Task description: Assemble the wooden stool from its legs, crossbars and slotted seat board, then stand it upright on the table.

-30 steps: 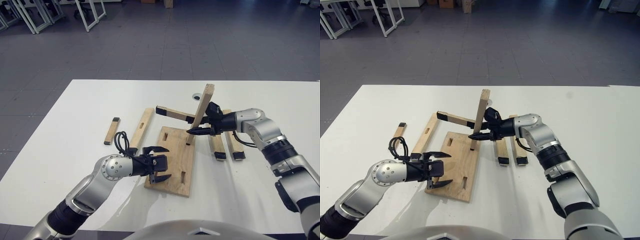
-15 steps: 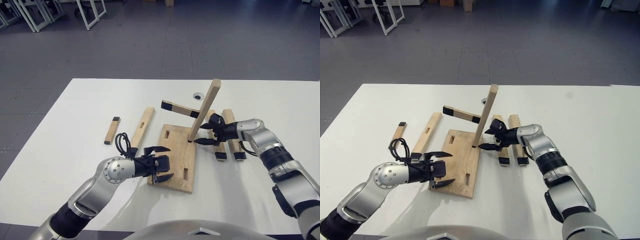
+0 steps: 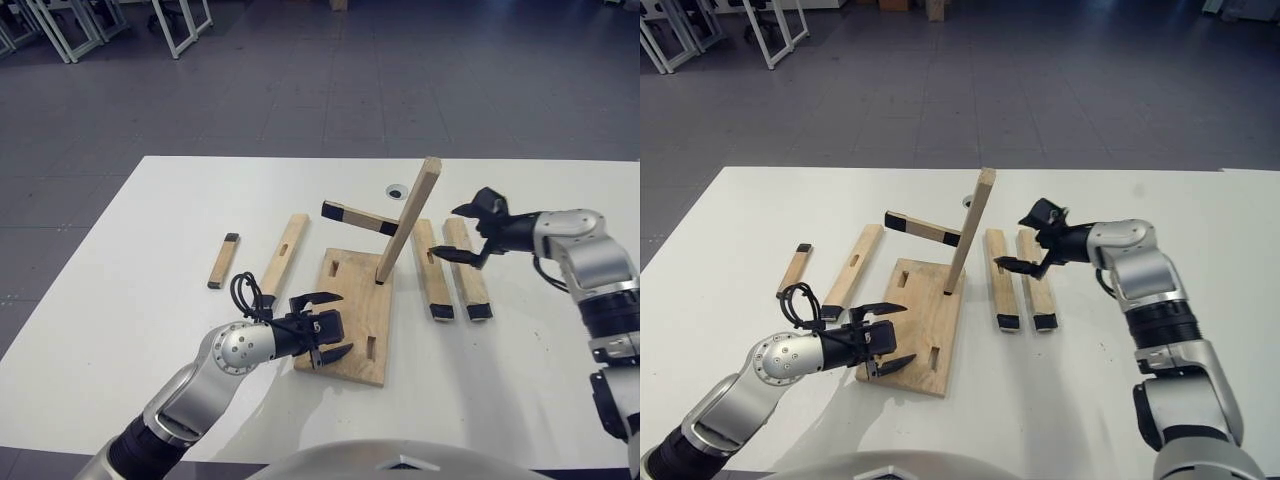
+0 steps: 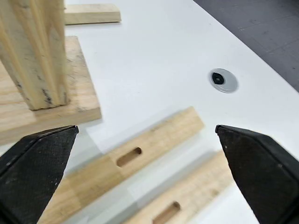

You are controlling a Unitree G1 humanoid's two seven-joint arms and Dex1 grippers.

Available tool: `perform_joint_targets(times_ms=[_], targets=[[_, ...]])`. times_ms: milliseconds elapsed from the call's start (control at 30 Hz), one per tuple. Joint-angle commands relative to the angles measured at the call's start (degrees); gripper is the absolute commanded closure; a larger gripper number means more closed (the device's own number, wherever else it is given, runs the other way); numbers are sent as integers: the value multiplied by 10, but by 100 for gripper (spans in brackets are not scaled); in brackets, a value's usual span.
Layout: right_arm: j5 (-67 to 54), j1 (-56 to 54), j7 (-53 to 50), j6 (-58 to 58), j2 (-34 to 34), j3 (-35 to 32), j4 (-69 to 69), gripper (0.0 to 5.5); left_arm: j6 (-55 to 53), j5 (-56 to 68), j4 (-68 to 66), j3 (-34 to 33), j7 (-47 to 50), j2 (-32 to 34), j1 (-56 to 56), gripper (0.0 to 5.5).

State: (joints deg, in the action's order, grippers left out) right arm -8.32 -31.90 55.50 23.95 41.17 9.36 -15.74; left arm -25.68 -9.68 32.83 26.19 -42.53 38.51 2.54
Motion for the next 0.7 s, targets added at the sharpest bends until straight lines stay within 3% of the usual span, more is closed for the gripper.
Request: perform_joint_targets(times_ms=[33, 167, 300, 433, 700], targets=[[34, 1, -139, 46, -1, -73, 16, 3, -18, -11, -25, 4, -7, 24, 30, 110], [-67, -93, -324, 201, -137, -222, 123, 3, -21, -7, -41, 2, -5, 23, 42, 110], [-181, -182, -411, 348, -244, -292, 203, 88, -24, -6, -47, 2, -3, 21, 41, 110], [-231, -201, -460, 419, -302, -311, 221, 169, -31, -5, -50, 9, 0, 15, 33, 110], [-249, -228, -470, 426, -336, -285, 163, 169, -34, -7, -55, 18, 6, 9, 24, 110]])
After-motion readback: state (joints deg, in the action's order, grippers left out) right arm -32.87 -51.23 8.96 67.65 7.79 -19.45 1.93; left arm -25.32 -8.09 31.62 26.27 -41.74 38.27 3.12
